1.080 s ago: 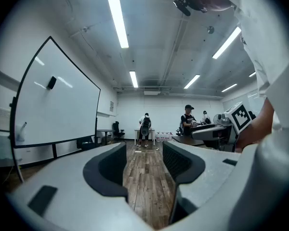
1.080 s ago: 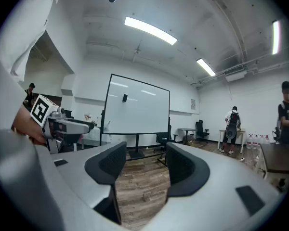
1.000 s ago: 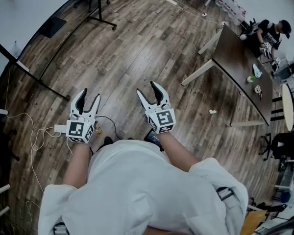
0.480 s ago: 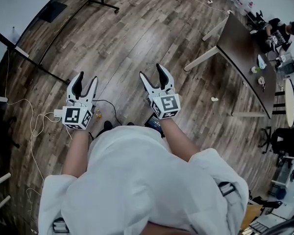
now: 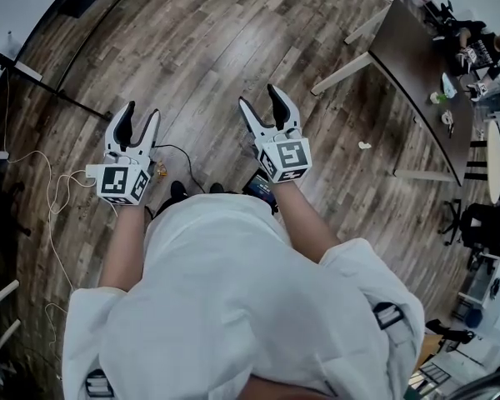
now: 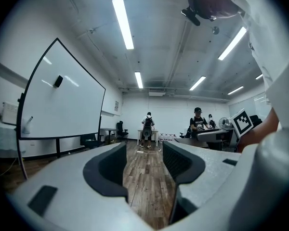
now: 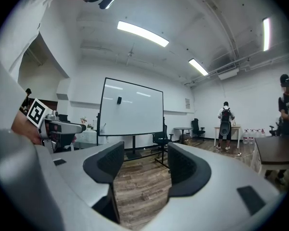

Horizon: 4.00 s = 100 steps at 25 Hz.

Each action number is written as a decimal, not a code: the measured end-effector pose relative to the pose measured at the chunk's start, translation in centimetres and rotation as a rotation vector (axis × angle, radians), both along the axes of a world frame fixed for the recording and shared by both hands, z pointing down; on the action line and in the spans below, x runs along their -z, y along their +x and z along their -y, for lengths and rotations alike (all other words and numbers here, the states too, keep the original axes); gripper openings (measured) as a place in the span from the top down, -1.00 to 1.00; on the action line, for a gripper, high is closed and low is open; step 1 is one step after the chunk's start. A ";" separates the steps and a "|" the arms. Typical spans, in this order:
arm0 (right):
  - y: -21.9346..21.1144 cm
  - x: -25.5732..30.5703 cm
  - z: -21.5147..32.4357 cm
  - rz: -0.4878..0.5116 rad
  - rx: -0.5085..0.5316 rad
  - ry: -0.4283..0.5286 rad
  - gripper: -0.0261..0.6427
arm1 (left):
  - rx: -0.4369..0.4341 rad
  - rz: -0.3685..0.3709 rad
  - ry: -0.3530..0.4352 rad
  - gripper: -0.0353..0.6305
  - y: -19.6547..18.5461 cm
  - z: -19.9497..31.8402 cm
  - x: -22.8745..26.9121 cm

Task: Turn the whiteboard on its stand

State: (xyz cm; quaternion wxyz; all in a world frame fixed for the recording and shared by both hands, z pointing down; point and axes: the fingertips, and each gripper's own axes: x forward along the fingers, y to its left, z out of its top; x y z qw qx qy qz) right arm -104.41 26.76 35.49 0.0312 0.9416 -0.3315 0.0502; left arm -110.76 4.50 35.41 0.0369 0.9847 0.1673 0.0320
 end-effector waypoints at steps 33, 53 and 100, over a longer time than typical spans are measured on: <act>9.8 -3.2 -2.9 0.031 -0.024 -0.022 0.17 | -0.020 0.030 -0.054 0.24 11.5 -1.6 -2.9; 33.0 -1.2 10.4 -0.003 -0.049 -0.044 0.14 | -0.109 0.039 -0.086 0.12 35.7 9.9 -3.5; 93.6 -8.5 6.6 0.102 0.098 -0.009 -0.01 | 0.087 0.065 -0.113 0.04 94.0 8.0 -8.0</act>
